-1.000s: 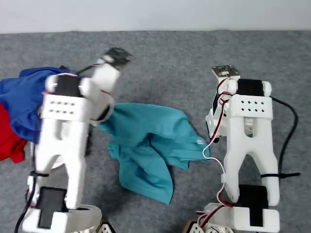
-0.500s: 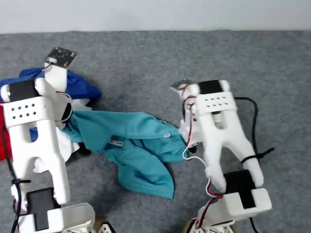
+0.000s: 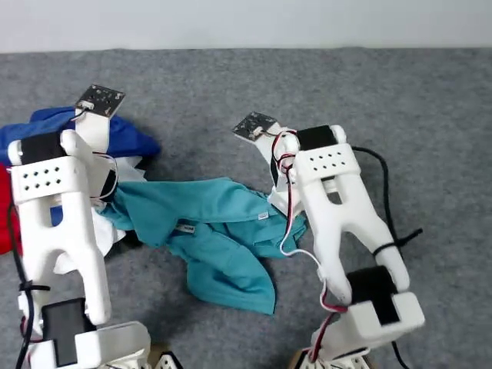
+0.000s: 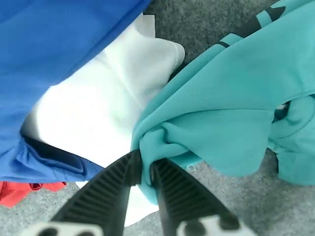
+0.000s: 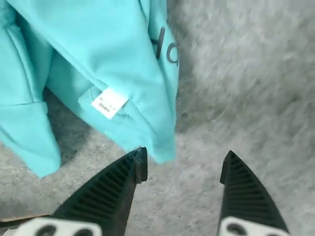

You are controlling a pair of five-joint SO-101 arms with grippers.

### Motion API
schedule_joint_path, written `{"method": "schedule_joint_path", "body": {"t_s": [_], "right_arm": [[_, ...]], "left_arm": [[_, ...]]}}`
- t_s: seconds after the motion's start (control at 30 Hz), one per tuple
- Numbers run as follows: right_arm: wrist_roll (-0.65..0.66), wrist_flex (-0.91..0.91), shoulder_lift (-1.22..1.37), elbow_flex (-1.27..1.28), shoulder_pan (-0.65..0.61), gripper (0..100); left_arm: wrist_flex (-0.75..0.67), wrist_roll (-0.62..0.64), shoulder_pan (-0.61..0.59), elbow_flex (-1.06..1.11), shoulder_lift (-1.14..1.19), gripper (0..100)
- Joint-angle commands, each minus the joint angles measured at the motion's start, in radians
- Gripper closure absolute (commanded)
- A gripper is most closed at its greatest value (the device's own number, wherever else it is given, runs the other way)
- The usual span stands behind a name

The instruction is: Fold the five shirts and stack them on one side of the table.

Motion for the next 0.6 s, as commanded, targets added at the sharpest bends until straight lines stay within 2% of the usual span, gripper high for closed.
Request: {"method": "schedule_joint_path", "body": {"t_s": [0.0, 0.3, 0.5, 0.57], "right_arm": [[0.015, -0.018, 0.053, -0.060, -0.005, 74.6], [0.008, -0.044, 0.231, -0.172, -0.005, 75.5], [0.008, -0.036, 0.335, -0.258, -0.007, 94.7], [0.008, -0.030, 0.346, -0.261, -0.007, 96.4]], "left_arm": [[-0.017, 0.011, -0.005, -0.004, -0.054, 99], [-0.017, 0.011, -0.005, -0.004, -0.052, 99], [-0.017, 0.011, -0.005, -0.004, -0.051, 99], [-0.017, 0.011, -0.005, -0.004, -0.051, 99]]}}
